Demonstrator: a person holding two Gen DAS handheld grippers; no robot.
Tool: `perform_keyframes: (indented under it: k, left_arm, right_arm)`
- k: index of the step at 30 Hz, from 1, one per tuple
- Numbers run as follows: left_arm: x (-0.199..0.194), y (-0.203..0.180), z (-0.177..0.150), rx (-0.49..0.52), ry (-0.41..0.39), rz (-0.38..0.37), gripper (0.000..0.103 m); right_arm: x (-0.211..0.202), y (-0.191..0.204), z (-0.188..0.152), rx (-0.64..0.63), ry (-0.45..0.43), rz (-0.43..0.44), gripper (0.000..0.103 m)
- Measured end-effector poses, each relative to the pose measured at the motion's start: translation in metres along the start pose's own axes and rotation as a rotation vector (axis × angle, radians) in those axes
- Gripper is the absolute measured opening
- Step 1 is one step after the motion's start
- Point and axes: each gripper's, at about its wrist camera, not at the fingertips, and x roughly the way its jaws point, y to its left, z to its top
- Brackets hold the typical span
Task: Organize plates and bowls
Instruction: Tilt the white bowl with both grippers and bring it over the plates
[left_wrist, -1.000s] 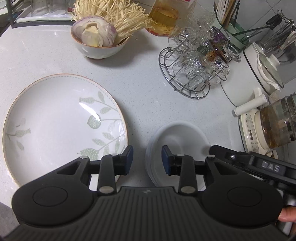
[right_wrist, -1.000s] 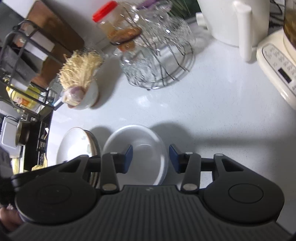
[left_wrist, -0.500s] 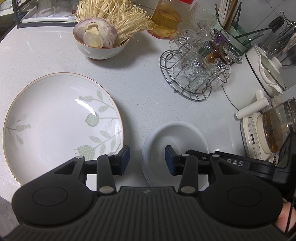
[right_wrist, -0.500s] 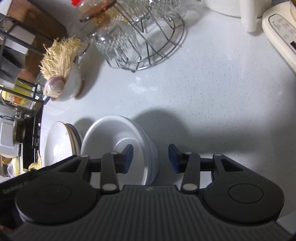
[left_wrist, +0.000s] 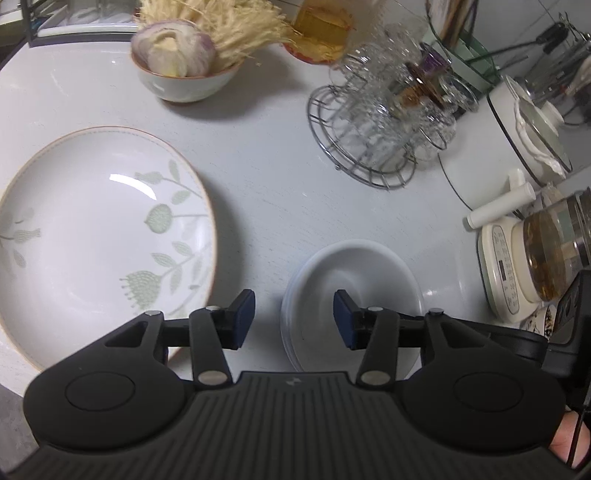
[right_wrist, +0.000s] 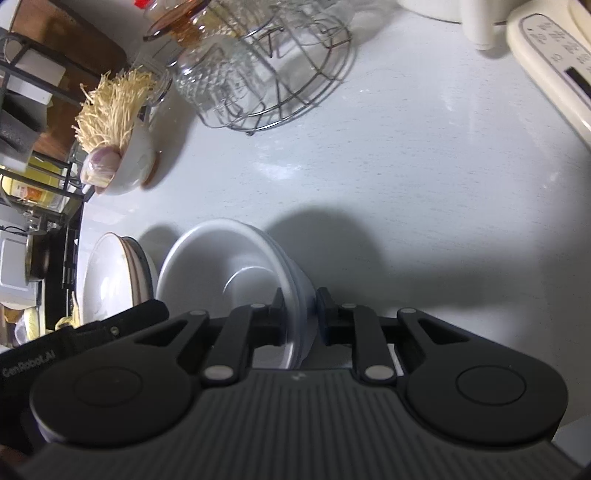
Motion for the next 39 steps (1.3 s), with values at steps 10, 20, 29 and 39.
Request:
perform_keyframes:
  k: [10,20,29,39]
  left_arm:
    - [0.034,-0.040,-0.014,0.065,0.085,-0.070,0.054]
    - [0.061,-0.068,-0.032,0.092,0.142,-0.104,0.054]
    - [0.072,-0.071,-0.043,0.119,0.170,-0.096,0.028]
    - [0.065,-0.068,-0.038,0.208,0.184,-0.130,0.018]
  right_arm:
    - [-0.029,-0.034,-0.013,0.049,-0.063,-0.026,0.018]
    - [-0.054,-0.065,-0.028,0.104,-0.109,-0.050,0.018]
    - [-0.062,-0.075,-0.043,0.136,-0.126,-0.045,0.018]
    - [-0.070,-0.072,-0.052,0.196,-0.175,-0.068,0.018]
